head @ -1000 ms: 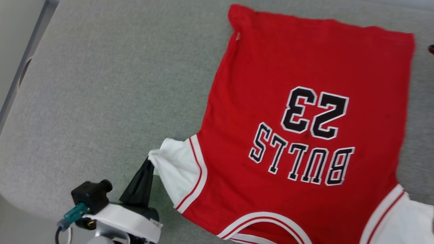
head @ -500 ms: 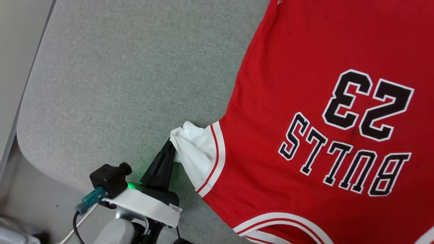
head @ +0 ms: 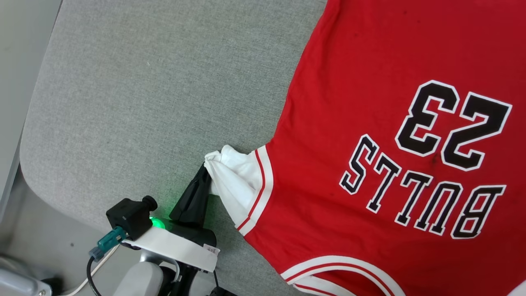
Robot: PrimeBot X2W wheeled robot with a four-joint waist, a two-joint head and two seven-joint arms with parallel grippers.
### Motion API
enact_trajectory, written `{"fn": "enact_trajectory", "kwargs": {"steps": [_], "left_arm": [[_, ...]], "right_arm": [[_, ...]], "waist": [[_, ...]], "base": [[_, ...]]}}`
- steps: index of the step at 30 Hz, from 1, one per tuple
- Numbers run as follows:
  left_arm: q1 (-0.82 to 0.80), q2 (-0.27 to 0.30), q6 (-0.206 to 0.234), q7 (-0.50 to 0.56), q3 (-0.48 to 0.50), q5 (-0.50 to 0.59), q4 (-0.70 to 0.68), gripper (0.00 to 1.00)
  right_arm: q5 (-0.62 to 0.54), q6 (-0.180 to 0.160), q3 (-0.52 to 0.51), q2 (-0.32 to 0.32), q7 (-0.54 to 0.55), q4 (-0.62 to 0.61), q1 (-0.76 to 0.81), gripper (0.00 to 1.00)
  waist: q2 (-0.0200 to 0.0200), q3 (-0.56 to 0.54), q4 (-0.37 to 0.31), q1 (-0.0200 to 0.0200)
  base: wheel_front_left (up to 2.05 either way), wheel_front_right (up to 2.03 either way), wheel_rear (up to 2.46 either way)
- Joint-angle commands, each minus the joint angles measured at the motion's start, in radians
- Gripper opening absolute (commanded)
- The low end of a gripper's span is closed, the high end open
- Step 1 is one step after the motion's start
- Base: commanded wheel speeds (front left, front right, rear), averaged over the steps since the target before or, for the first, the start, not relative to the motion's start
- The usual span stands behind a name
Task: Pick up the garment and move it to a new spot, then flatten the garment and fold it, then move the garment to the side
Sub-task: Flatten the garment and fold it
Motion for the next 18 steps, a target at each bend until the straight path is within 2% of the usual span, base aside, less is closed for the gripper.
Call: {"fn": "enact_trajectory", "kwargs": {"steps": [1, 7, 8, 11, 18], "left_arm": [[-0.004, -0.001, 0.002, -0.002, 0.009, 0.007, 0.009, 0.00], [0.020, 0.014, 0.000, -0.002, 0.035, 0.014, 0.019, 0.00], [0.031, 0.019, 0.000, -0.002, 0.046, 0.016, 0.020, 0.00], [0.043, 0.024, 0.000, -0.002, 0.055, 0.012, 0.020, 0.00], [0.103, 0.058, 0.000, -0.002, 0.086, 0.008, 0.031, 0.00]], "right_arm": [[-0.002, -0.001, 0.013, 0.011, -0.010, 0.036, 0.052, 0.00], [0.016, -0.001, -0.001, 0.056, -0.117, 0.040, 0.023, 0.00], [0.024, -0.001, 0.012, 0.054, -0.167, 0.037, 0.026, 0.00], [0.041, -0.001, 0.033, 0.034, -0.214, 0.026, 0.041, 0.00], [0.175, -0.001, 0.080, -0.023, -0.359, -0.051, 0.194, 0.00]], "waist": [[0.0000, -0.015, -0.012, 0.0001], [0.0000, -0.076, -0.058, 0.0001], [0.0000, -0.106, -0.079, 0.0001], [0.0000, -0.134, -0.101, 0.0001], [0.0000, -0.235, -0.185, 0.0001]], "base": [[0.00, 0.00, 0.00], [0.00, 0.00, 0.00], [0.00, 0.00, 0.00], [0.00, 0.00, 0.00], [0.00, 0.00, 0.00]]}}
